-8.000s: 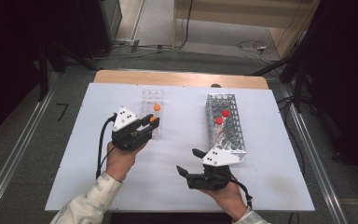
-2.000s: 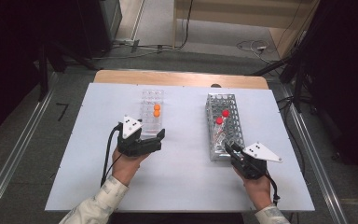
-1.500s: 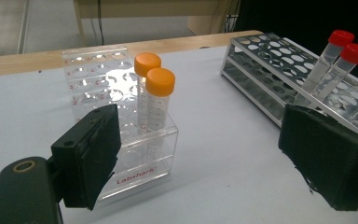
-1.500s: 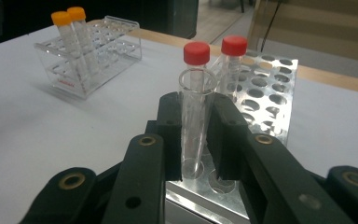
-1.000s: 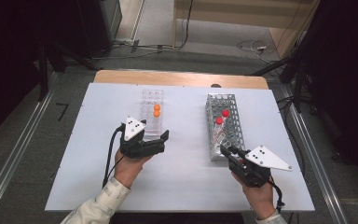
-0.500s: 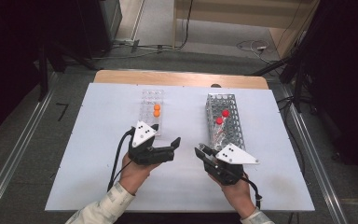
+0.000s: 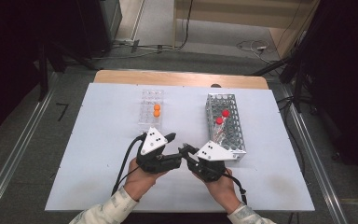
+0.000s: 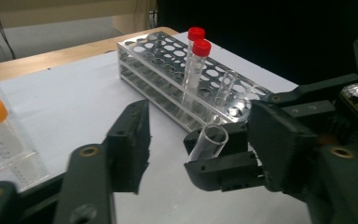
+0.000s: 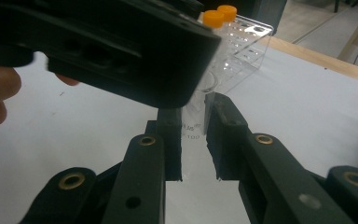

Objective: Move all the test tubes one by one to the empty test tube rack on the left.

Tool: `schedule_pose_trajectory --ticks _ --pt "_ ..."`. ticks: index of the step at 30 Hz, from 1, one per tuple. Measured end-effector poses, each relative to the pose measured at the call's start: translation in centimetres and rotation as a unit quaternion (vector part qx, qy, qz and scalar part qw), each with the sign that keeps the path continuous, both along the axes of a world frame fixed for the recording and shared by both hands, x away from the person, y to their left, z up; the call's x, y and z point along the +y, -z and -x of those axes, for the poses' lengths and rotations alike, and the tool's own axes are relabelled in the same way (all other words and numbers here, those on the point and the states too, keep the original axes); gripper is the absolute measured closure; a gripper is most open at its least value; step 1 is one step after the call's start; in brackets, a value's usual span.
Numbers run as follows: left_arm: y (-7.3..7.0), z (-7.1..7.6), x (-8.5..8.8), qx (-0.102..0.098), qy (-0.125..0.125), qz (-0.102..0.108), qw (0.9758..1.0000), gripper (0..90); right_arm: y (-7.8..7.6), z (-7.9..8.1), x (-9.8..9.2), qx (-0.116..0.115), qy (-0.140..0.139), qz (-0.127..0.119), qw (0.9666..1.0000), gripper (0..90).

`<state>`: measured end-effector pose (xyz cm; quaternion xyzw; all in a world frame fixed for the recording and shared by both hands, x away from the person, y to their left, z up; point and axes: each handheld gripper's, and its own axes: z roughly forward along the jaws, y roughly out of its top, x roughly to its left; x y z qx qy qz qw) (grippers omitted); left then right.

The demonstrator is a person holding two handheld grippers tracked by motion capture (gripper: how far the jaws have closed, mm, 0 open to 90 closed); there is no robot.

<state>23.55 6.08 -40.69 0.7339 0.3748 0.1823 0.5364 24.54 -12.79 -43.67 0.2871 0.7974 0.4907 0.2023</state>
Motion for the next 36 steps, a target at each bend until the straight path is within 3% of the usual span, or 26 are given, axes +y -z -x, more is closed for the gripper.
schedule_pose_trajectory --ticks 6,13,23,36 --pt "0.18 -0.04 -0.06 0.002 0.012 -0.004 0.9999 55.9 0.04 0.04 0.31 -0.001 -0.005 0.001 1.0000 73.7" --pt "0.39 -0.07 -0.25 0.004 0.018 -0.013 0.9997 62.3 -0.05 0.17 0.31 -0.003 -0.005 -0.001 1.0000 73.7" --pt "0.48 -0.13 -0.24 0.012 0.023 -0.007 0.9996 72.8 -0.09 0.26 0.37 -0.004 -0.006 0.000 1.0000 73.7" --pt "0.48 -0.24 -0.04 0.012 0.021 -0.005 0.9997 76.3 -0.05 0.21 0.35 -0.003 -0.007 -0.001 1.0000 73.2"
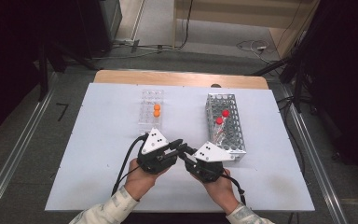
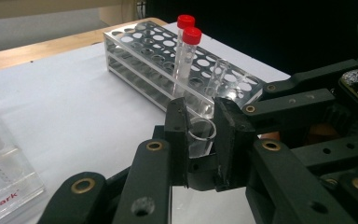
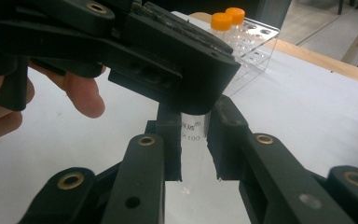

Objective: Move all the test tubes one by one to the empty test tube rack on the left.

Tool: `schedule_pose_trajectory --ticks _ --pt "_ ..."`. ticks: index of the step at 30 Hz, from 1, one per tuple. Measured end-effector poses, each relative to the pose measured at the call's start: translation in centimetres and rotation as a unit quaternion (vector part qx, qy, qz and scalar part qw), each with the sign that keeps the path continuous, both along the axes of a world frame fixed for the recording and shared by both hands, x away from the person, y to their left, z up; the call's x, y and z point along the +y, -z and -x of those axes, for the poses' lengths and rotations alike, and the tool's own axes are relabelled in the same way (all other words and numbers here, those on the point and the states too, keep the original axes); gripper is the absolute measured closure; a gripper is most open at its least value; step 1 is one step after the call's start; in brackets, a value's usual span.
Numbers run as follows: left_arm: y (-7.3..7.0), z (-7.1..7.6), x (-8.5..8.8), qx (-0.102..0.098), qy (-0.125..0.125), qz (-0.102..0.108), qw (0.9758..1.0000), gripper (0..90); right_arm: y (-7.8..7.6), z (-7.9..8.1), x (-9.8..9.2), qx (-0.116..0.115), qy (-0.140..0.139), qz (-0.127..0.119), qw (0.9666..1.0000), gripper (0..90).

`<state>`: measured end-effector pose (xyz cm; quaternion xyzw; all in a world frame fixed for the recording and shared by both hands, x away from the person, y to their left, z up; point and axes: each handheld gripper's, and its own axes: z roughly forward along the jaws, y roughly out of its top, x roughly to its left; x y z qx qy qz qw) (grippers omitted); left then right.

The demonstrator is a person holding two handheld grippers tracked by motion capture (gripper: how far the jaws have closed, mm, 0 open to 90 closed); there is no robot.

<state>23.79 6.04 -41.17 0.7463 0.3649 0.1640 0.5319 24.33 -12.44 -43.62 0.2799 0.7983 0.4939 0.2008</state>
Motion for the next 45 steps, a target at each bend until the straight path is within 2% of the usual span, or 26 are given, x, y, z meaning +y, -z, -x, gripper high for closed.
schedule_pose_trajectory --ticks 4,10,11,14,18,23,29,34,39,45 --pt "0.0 0.0 0.0 0.002 0.004 0.000 1.0000 76.7 0.0 0.0 0.0 0.001 0.001 -0.002 1.0000 71.2" --pt "-0.1 0.0 0.2 -0.002 0.001 0.001 1.0000 76.8 0.0 -0.1 0.0 0.014 -0.007 -0.001 0.9999 53.5" --pt "-0.2 -0.1 0.3 -0.002 -0.003 0.001 1.0000 76.8 0.0 -0.1 0.0 0.016 -0.007 -0.002 0.9998 48.6" --pt "-0.6 -0.3 1.1 -0.007 -0.013 0.006 0.9999 76.8 -0.1 -0.2 -0.3 0.023 -0.009 -0.003 0.9997 42.2" --pt "-1.4 -0.7 2.5 -0.011 -0.049 0.003 0.9987 76.8 -0.3 -0.1 -1.1 0.034 -0.012 0.000 0.9993 36.2" --pt "-2.0 -1.4 4.3 -0.016 -0.092 -0.001 0.9957 76.8 -0.7 0.4 -2.9 0.038 -0.005 -0.003 0.9993 31.3" --pt "-2.5 -2.2 6.2 -0.021 -0.125 0.002 0.9919 76.8 -0.7 0.5 -4.7 0.049 0.012 -0.006 0.9987 28.1" --pt "-3.2 -2.9 7.6 -0.030 -0.154 0.004 0.9876 76.8 -0.7 0.6 -6.1 0.053 0.027 -0.007 0.9982 25.2" --pt "-3.8 -4.2 8.2 -0.045 -0.182 -0.001 0.9823 76.8 -0.6 0.5 -7.2 0.056 0.043 -0.009 0.9975 24.5" --pt "-4.2 -6.6 8.2 -0.057 -0.207 -0.009 0.9767 76.8 -0.5 0.3 -7.6 0.056 0.051 -0.009 0.9971 24.5"
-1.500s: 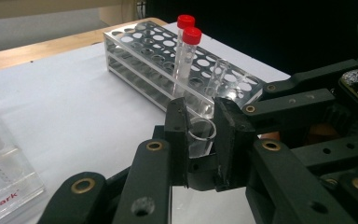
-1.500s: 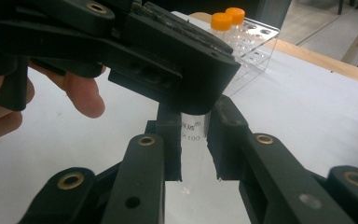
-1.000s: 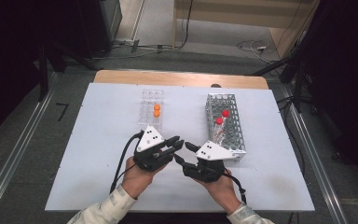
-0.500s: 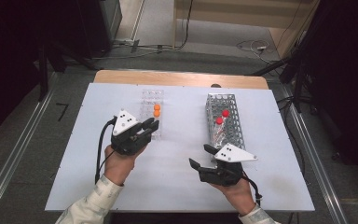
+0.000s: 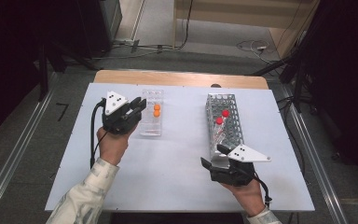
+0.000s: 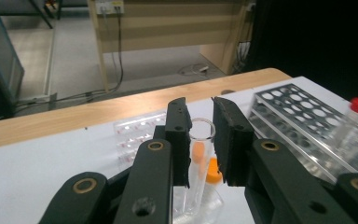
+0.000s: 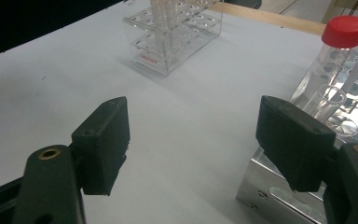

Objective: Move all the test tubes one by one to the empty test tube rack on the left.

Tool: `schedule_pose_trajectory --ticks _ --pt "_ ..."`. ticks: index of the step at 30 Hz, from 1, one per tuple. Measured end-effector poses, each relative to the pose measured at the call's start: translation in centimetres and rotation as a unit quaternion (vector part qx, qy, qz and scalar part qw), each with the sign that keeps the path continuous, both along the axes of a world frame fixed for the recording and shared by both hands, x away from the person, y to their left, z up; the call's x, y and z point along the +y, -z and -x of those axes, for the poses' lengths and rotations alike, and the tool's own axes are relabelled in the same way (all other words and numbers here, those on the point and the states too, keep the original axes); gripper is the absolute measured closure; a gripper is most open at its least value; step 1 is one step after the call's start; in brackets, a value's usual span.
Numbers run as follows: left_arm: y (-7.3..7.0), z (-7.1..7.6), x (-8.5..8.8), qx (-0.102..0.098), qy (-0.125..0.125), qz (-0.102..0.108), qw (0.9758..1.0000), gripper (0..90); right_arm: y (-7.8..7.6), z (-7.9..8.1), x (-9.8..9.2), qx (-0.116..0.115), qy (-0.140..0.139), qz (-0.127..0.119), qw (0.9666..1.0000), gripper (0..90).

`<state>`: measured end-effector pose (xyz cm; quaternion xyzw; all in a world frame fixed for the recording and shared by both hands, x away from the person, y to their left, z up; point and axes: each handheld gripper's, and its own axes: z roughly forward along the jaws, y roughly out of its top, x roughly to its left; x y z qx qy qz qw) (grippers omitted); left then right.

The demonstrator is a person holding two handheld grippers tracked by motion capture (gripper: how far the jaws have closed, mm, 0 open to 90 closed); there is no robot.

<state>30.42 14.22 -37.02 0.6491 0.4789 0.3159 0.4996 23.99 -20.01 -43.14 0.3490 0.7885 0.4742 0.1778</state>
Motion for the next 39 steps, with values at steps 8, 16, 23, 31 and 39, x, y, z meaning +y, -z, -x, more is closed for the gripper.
schedule_pose_trajectory --ticks 8,16,23,31,39 --pt "0.9 -2.7 -0.8 0.004 -0.019 -0.005 0.9998 76.7 0.0 0.0 -0.2 0.000 0.006 -0.001 1.0000 24.5" --pt "2.0 -3.9 -1.5 0.009 -0.031 -0.025 0.9992 76.7 0.0 0.0 -0.3 0.000 0.011 0.001 0.9999 24.8" --pt "2.9 -4.1 -1.9 0.016 -0.028 -0.033 0.9989 76.7 0.1 -0.1 -0.3 0.000 0.012 0.001 0.9999 24.9" --pt "4.0 -4.1 -2.0 0.029 -0.030 -0.035 0.9985 76.6 0.1 -0.1 -0.2 0.001 0.012 0.003 0.9999 24.9" --pt "4.5 -4.1 -2.0 0.035 -0.027 -0.035 0.9984 75.8 0.2 0.0 -0.2 0.000 0.012 0.003 0.9999 25.0"
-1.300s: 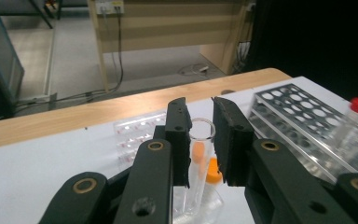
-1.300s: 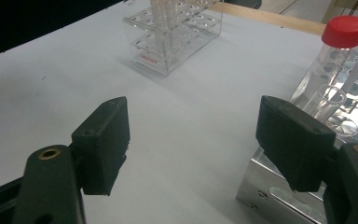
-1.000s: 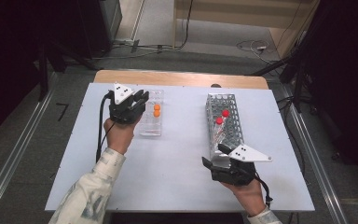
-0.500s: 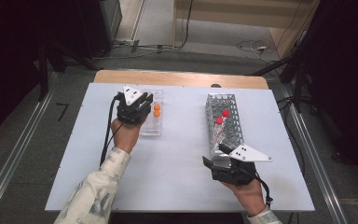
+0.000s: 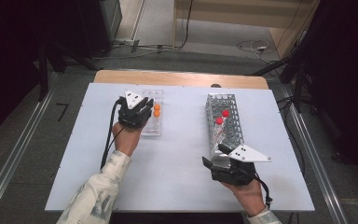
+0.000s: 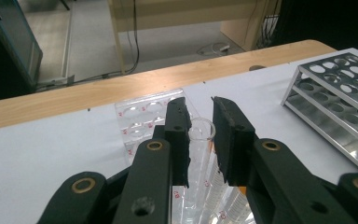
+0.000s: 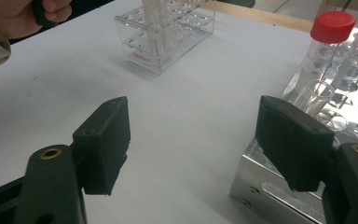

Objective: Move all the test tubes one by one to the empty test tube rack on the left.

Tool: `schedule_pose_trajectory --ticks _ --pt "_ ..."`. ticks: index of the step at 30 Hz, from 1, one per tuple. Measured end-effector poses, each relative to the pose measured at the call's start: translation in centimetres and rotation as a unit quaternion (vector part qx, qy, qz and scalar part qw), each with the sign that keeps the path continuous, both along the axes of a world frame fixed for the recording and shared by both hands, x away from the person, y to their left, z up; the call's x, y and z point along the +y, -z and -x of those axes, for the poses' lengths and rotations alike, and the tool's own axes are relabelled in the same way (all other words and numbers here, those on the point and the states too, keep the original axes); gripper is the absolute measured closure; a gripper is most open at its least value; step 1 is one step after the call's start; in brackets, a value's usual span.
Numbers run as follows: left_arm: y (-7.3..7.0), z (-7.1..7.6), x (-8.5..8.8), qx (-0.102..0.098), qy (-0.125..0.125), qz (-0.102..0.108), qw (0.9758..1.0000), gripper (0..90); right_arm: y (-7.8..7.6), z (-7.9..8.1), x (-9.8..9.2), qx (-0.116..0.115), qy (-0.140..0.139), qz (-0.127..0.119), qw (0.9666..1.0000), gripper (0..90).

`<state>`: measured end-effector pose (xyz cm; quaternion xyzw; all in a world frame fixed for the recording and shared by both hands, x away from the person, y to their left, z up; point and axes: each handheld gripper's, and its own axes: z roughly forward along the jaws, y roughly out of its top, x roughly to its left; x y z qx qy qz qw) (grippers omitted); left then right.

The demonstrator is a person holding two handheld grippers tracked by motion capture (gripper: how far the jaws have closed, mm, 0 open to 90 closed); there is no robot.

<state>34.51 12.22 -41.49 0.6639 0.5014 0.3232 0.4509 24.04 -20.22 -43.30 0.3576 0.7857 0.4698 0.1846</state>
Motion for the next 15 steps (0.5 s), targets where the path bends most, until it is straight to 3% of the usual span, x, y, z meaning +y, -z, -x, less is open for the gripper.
schedule_pose_trajectory --ticks 11,15 --pt "-0.19 0.17 0.30 -0.001 0.000 0.009 1.0000 73.6 0.06 -0.01 0.05 0.000 0.000 0.001 1.0000 25.1" --pt "-0.35 0.50 0.47 -0.001 0.005 0.024 0.9997 71.3 0.03 -0.03 -0.04 0.000 0.004 -0.001 1.0000 25.4"
